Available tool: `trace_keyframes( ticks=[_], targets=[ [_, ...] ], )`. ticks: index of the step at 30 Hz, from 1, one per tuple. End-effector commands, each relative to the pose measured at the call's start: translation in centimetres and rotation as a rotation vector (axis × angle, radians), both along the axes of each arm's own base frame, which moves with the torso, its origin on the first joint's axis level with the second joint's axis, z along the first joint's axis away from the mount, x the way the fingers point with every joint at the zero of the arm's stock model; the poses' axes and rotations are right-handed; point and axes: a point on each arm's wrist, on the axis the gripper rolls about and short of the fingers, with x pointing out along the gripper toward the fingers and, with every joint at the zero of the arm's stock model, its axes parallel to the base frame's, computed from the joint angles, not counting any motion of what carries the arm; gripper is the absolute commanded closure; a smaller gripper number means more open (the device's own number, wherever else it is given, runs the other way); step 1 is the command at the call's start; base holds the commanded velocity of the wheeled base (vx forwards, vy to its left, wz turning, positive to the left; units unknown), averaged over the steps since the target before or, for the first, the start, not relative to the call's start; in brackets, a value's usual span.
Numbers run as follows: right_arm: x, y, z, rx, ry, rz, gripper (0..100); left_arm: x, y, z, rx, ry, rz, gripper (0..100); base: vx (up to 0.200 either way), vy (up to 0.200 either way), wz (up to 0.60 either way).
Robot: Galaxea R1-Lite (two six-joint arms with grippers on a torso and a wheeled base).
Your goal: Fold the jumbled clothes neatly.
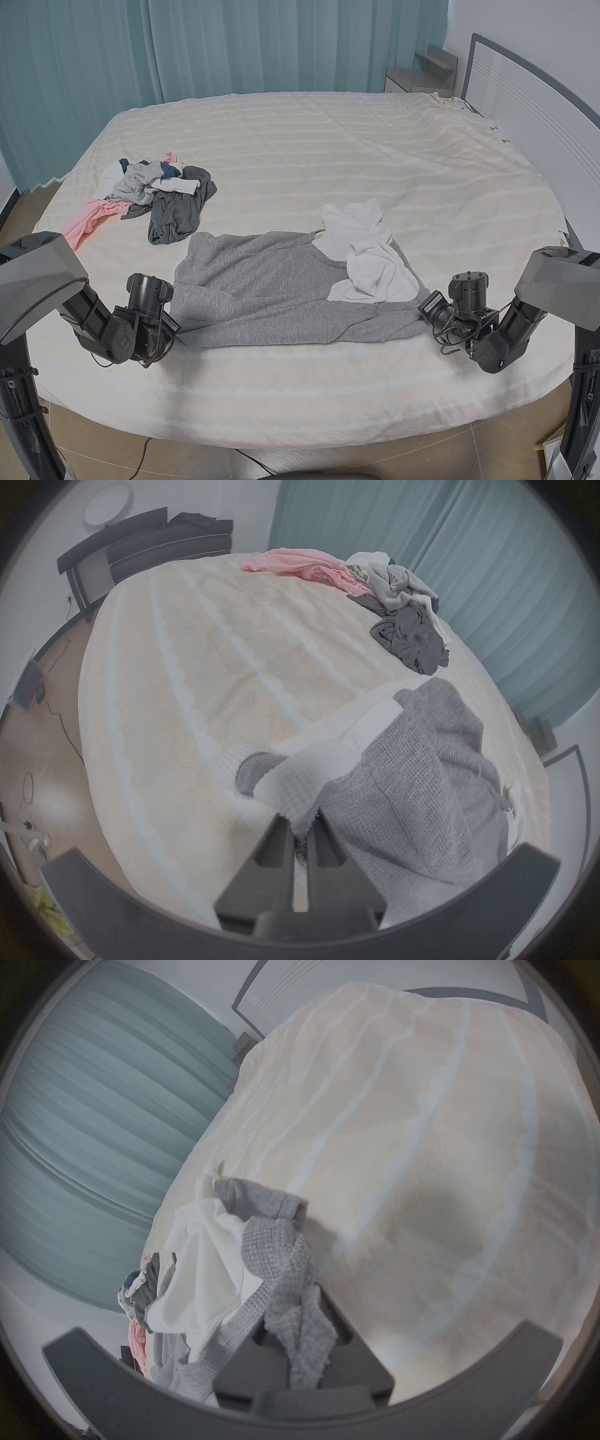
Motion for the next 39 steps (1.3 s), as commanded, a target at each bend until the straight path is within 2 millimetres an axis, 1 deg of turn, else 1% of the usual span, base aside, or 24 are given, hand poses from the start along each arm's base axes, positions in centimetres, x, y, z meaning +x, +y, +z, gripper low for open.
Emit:
trace_keyframes(
  ticks=[1, 5, 9, 13, 14, 15, 18, 19, 20, 21, 23, 24, 25, 27, 28, 30, 39],
  targets=[
    [-0.4, -1.3, 1.0, -0.003, -0.012, -0.017, 100, -0.4, 0.6, 1.1, 0.017, -0.001, -0.002, 100, 0.0, 0.0, 0.0],
    [-0.9, -1.9, 1.0, -0.007, 0.004, -0.025, 100, -0.9, 0.8, 1.9, 0.02, 0.027, -0.003, 100, 0.0, 0.0, 0.0],
    [-2.6, -1.9, 1.3, 0.001, 0.034, 0.013, 100, -2.2, 0.6, 2.8, -0.01, 0.1, -0.043, 100, 0.0, 0.0, 0.0],
    [-3.7, -2.2, 1.3, 0.005, 0.059, 0.027, 100, -2.6, 0.7, 3.3, -0.039, 0.138, -0.066, 100, 0.0, 0.0, 0.0],
    [-4.4, -2.4, 1.1, 0.003, 0.079, 0.031, 100, -2.8, 0.7, 3.1, -0.04, 0.155, -0.065, 100, 0.0, 0.0, 0.0],
    [-4.4, -2.4, 1.1, 0.003, 0.079, 0.031, 100, -2.8, 0.7, 3.1, -0.04, 0.155, -0.065, 100, 0.0, 0.0, 0.0],
    [-6.0, -2.7, 0.3, -0.01, 0.136, 0.033, 100, -3.5, 0.8, 2.3, -0.035, 0.2, -0.064, 100, 0.0, 0.0, 0.0],
    [-6.1, -2.7, 0.3, -0.011, 0.139, 0.033, 100, -3.5, 0.8, 2.3, -0.035, 0.2, -0.064, 100, 0.0, 0.0, 0.0],
    [-7.0, -2.9, -0.1, -0.015, 0.172, 0.036, 100, -3.9, 0.8, 2.0, -0.035, 0.218, -0.063, 100, 0.0, 0.0, 0.0],
    [-7.6, -2.9, -0.4, -0.018, 0.19, 0.042, 100, -4.0, 0.8, 1.8, -0.034, 0.227, -0.063, 100, 0.0, 0.0, 0.0],
    [-8.3, -3.0, -0.6, -0.017, 0.214, 0.049, 100, -4.4, 0.9, 1.4, -0.033, 0.245, -0.064, 100, 0.0, 0.0, 0.0],
    [-8.3, -3.0, -0.6, -0.017, 0.214, 0.049, 100, -4.4, 0.9, 1.4, -0.033, 0.245, -0.064, 100, 0.0, 0.0, 0.0],
    [-9.0, -3.1, -1.0, -0.017, 0.242, 0.052, 100, -4.8, 0.9, 0.8, -0.032, 0.273, -0.062, 100, 0.0, 0.0, 0.0],
    [-9.2, -3.1, -1.1, -0.016, 0.248, 0.055, 100, -4.9, 1.0, 0.5, -0.032, 0.285, -0.061, 100, 0.0, 0.0, 0.0],
    [-10.0, -3.1, -1.4, -0.015, 0.271, 0.066, 100, -5.3, 1.0, -0.2, -0.029, 0.316, -0.057, 100, 0.0, 0.0, 0.0],
    [-10.4, -3.1, -1.5, -0.015, 0.279, 0.076, 100, -5.6, 1.0, -0.4, -0.033, 0.329, -0.051, 100, 0.0, 0.0, 0.0],
    [-11.0, -3.2, -2.0, -0.019, 0.295, 0.076, 100, -6.1, 1.0, -0.8, -0.08, 0.343, -0.022, 100, 0.0, 0.0, 0.0]
  ],
)
